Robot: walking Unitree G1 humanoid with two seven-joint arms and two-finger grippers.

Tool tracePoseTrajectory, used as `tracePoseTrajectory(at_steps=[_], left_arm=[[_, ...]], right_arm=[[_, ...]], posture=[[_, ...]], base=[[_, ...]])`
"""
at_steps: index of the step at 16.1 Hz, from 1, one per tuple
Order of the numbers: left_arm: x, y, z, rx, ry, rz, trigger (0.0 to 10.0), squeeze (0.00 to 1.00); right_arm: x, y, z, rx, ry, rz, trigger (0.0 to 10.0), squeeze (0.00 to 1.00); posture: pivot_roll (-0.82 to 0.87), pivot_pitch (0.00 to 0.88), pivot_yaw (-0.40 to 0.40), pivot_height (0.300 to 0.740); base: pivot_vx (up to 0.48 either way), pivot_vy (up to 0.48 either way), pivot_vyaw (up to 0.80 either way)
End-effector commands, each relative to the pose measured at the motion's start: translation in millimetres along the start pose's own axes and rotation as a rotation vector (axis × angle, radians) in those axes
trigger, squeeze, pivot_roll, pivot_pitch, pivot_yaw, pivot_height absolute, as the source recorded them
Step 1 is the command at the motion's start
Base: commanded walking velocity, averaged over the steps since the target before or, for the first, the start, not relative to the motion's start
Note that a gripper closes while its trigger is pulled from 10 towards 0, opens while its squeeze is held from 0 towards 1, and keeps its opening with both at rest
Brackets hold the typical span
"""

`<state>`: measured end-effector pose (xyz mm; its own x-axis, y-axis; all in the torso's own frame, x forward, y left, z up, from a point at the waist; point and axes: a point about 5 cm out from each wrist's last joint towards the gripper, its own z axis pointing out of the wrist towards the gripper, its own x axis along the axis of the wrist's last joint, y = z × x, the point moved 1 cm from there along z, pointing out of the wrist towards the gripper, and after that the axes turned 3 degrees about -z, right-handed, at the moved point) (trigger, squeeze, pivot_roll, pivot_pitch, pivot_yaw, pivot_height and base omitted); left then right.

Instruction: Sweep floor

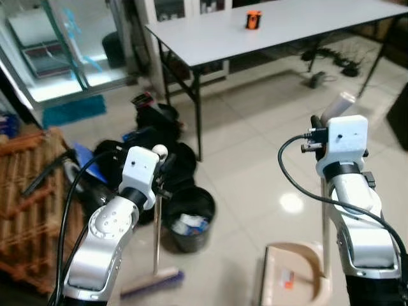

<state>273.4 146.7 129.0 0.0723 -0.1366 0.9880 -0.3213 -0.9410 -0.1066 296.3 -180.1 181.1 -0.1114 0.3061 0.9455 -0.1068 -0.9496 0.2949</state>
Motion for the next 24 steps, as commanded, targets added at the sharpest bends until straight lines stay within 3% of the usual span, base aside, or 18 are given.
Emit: tracePoseTrajectory(at_steps=[1, 7, 12, 18, 24], left_arm=[[12, -3.8, 2.1, 0.008, 0.044, 0.029, 10.0, 0.00], [16, -2.0, 11.7, 0.006, 0.064, -0.013, 10.0, 0.00], [16, -4.6, 17.1, 0.044, 0.088, 0.041, 10.0, 0.00], [24, -10.0, 18.6, 0.086, 0.138, 0.012, 10.0, 0.00], [39, -22.6, 24.1, 0.151, 0.198, 0.028, 10.0, 0.00]], right_arm=[[10, 1.0, -1.1, -0.019, 0.026, 0.030, 10.0, 0.00], [7, 6.8, -8.3, -0.068, -0.015, 0.072, 10.0, 0.00], [7, 6.7, -10.6, -0.060, -0.028, 0.075, 10.0, 0.00], [6, 2.7, -12.3, -0.032, -0.039, 0.091, 10.0, 0.00], [8, -2.0, -14.0, -0.017, -0.034, 0.161, 10.0, 0.00]], posture=[[-0.04, 0.006, 0.068, 0.740], [-0.05, 0.000, 0.071, 0.740], [-0.06, 0.000, 0.061, 0.740], [-0.06, 0.000, 0.061, 0.740], [-0.06, 0.000, 0.075, 0.740]], base=[[0.000, -0.401, -0.80], [0.000, -0.101, -0.80], [0.000, 0.000, -0.80], [0.000, 0.000, -0.80], [0.156, 0.000, -0.08]])
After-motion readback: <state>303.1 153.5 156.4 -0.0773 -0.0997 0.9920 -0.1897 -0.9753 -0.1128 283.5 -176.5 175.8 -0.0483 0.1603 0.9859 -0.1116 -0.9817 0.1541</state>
